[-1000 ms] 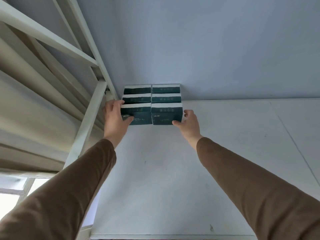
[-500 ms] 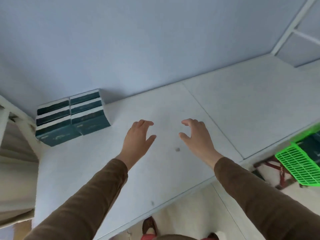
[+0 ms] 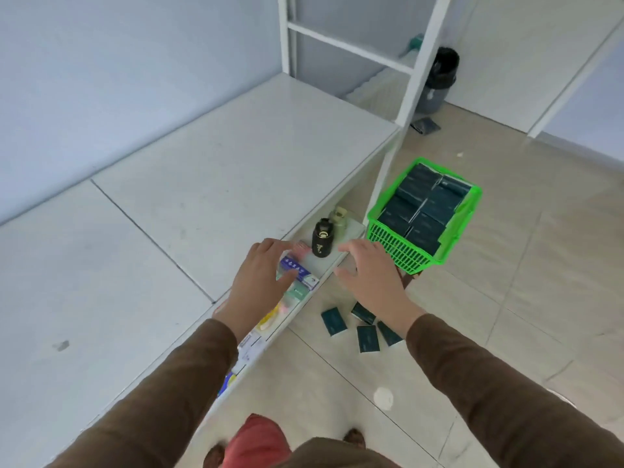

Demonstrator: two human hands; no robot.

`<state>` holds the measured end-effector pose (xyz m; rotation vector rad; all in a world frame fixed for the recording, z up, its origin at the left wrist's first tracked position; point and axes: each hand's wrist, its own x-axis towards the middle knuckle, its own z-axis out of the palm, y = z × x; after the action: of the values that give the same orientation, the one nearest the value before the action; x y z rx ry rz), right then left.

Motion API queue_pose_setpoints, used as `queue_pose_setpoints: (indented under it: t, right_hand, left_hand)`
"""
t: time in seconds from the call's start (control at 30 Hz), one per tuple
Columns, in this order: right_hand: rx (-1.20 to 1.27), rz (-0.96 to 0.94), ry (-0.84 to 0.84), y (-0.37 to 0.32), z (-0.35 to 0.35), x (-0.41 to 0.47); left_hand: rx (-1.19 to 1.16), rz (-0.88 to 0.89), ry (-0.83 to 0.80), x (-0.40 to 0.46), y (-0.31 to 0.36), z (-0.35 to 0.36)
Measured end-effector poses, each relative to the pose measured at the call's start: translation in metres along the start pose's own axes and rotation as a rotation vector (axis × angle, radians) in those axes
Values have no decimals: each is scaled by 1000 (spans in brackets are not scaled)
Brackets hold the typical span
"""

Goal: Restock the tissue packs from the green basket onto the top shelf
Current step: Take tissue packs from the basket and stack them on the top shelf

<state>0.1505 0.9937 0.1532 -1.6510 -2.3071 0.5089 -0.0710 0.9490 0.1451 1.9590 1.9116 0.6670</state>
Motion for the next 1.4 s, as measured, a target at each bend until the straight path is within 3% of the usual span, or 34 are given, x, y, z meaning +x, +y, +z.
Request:
queue_pose_setpoints:
  t: [0.3, 0.63, 0.8, 1.03, 1.2, 1.4]
  right_hand:
    - [31, 168, -27, 171, -39, 58]
    - [167, 363, -97, 307, -54, 160]
    - [265, 455, -143, 375, -51, 232]
    - [599, 646, -273, 480, -25, 346]
    - [850, 880, -318, 539, 9, 419]
    - [965, 1114, -354, 572, 61, 478]
  left_hand:
    - [-26, 13, -153, 128, 84, 114]
    - [-43, 36, -349, 296, 134, 213]
    - [-42, -49, -386, 377, 150, 261]
    - [16, -239, -458, 484, 163, 347]
    - [55, -389, -461, 549, 164, 414]
    - [224, -402, -527, 587, 156, 471]
